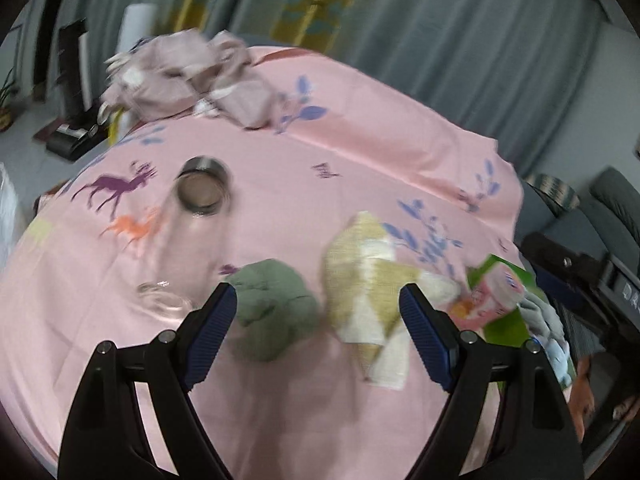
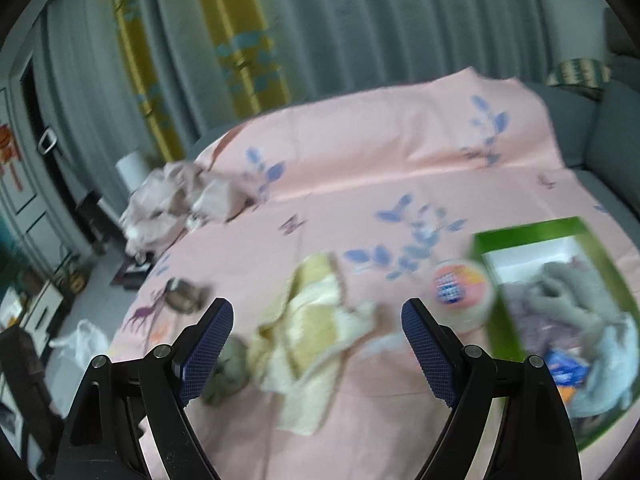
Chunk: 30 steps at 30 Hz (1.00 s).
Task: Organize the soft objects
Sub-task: 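Return the right gripper to the table and grasp the green towel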
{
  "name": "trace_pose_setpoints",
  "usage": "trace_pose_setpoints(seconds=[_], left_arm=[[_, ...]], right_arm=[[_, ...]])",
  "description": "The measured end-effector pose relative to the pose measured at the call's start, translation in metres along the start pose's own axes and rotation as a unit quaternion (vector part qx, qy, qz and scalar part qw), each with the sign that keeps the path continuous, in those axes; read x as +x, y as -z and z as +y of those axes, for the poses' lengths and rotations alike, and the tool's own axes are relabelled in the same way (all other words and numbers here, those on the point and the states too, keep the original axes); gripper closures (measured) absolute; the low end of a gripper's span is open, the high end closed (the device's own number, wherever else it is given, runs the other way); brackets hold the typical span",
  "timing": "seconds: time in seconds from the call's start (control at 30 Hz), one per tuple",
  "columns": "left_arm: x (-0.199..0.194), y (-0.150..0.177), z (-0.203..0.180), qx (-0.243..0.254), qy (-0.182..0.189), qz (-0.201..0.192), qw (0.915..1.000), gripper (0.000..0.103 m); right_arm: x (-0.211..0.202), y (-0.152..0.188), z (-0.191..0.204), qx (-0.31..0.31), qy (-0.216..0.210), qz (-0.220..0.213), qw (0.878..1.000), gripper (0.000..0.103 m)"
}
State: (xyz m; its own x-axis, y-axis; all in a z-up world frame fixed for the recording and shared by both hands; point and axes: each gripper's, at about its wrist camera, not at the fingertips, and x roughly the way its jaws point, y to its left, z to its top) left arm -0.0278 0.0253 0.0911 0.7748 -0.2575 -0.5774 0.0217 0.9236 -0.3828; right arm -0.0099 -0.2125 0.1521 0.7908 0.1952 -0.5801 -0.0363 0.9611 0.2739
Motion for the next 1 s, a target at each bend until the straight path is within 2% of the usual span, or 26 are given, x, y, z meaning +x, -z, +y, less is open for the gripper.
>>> trace_pose_setpoints(seconds=[0.17,0.3,0.43,0.63,0.7,0.8,0.93,1.0], left_arm=[[0.001,-0.002,0.017,-0.017,-0.020,0.007,0.9996,0.020],[0.013,-0.002,0.034,-0.036,-0.046,0.042,0.9974,0.020],[0.021,0.000,0.046,-0.064,-0.029,0.077,0.9946,0.020],[0.036,0.010,0.041,-0.061,-0.016,0.115,0.9914,0.022],[0.041,0.013,0.038,-0.061,-0.011,0.125,0.9902,0.028],[0.047,0.017,0.034,-0.049,-0.019,0.130,0.9902,0.033],[0.059,0.021,0.038,-0.051,-0.041,0.141,0.9879,0.047],[0.064,0.023,0.042,-0.058,-0.040,0.149,0.9864,0.051]], right_arm=[[0.030,0.012,0.027,-0.024,-0.035,0.060,0.997,0.016],[0.055,0.022,0.042,-0.026,-0.069,0.108,0.991,0.016],[0.079,0.031,0.052,-0.014,-0.117,0.155,0.981,0.016],[0.116,0.045,0.061,0.016,-0.154,0.216,0.964,0.017],[0.127,0.049,0.064,0.027,-0.167,0.232,0.958,0.025],[0.143,0.058,0.066,0.042,-0.179,0.261,0.948,0.030],[0.161,0.068,0.063,0.055,-0.163,0.282,0.944,0.032],[0.168,0.073,0.063,0.054,-0.157,0.289,0.943,0.040]])
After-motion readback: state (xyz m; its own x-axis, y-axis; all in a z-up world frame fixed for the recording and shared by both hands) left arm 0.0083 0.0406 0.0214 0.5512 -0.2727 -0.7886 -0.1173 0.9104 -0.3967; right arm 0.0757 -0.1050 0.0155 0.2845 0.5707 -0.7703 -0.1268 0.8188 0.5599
